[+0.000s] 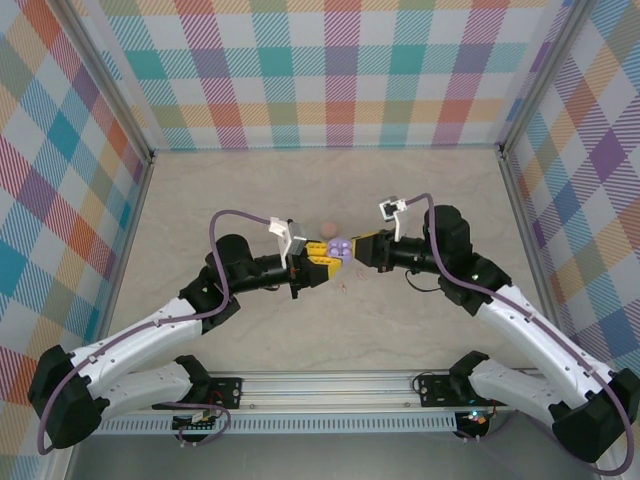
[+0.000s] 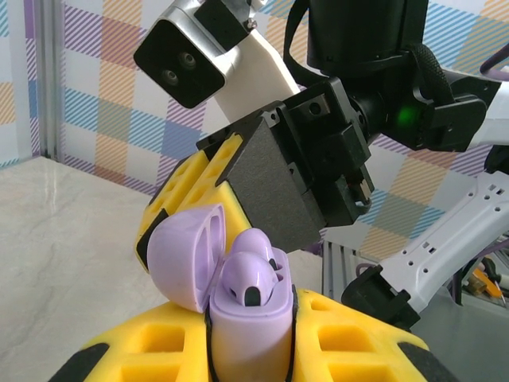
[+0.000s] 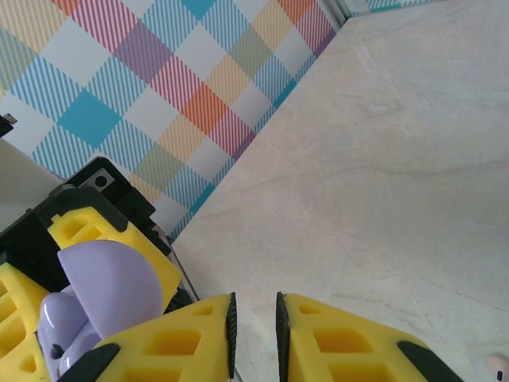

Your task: Insert wireless bluetooth earbuds into charging case

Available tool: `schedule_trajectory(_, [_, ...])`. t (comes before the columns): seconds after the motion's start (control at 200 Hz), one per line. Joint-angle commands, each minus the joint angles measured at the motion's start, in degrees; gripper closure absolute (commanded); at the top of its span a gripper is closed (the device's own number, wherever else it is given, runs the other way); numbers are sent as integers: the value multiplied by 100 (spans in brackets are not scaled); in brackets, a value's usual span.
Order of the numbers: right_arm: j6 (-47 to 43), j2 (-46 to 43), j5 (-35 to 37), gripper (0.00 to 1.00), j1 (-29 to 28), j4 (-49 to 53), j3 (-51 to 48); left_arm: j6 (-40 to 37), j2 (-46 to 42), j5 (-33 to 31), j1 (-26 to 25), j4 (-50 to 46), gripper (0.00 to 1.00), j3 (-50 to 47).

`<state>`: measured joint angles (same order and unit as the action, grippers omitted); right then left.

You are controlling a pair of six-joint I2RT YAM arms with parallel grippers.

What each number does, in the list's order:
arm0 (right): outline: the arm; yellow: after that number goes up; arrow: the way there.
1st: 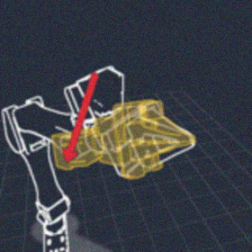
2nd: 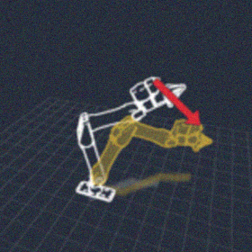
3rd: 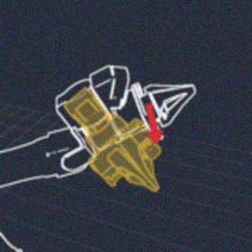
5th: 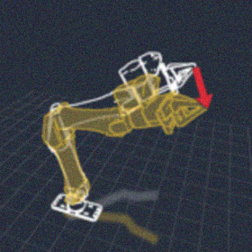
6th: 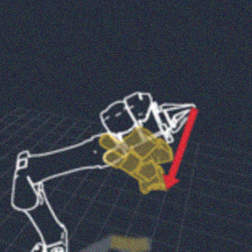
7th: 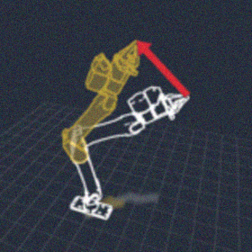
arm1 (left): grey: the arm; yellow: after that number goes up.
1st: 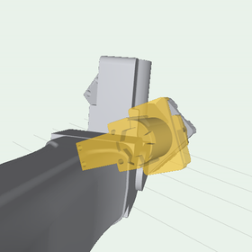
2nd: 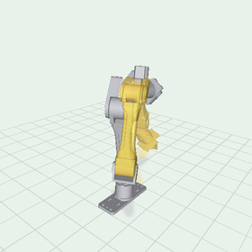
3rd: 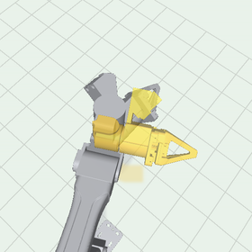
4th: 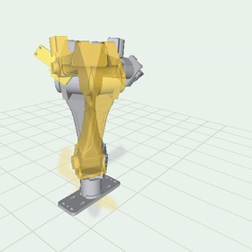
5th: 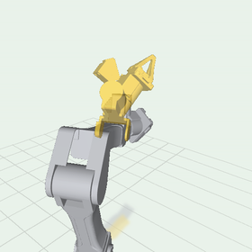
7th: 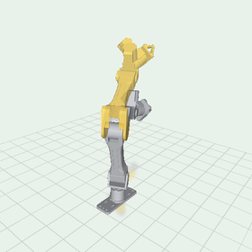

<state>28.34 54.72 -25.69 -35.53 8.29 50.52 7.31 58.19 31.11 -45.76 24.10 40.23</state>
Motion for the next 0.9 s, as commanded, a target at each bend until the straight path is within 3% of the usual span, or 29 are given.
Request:
schedule_trajectory(0.0, [39, -311, -297, 78, 2, -559, -158, 102, 112, 27, -83, 105, 96, 38])
schedule_trajectory(0.475, [-193, -695, -281, 77, 2, -524, -335, 228, 219, -349, -85, -165, 96, 202])
schedule_trajectory(0.795, [-425, -551, 1106, 74, -2, 643, -49, 564, 234, -2398, 64, -1268, 97, 404])
schedule_trajectory(0.895, [-487, -472, 1443, 74, 2, 958, 60, 947, 433, -2577, 377, -1593, 97, 569])
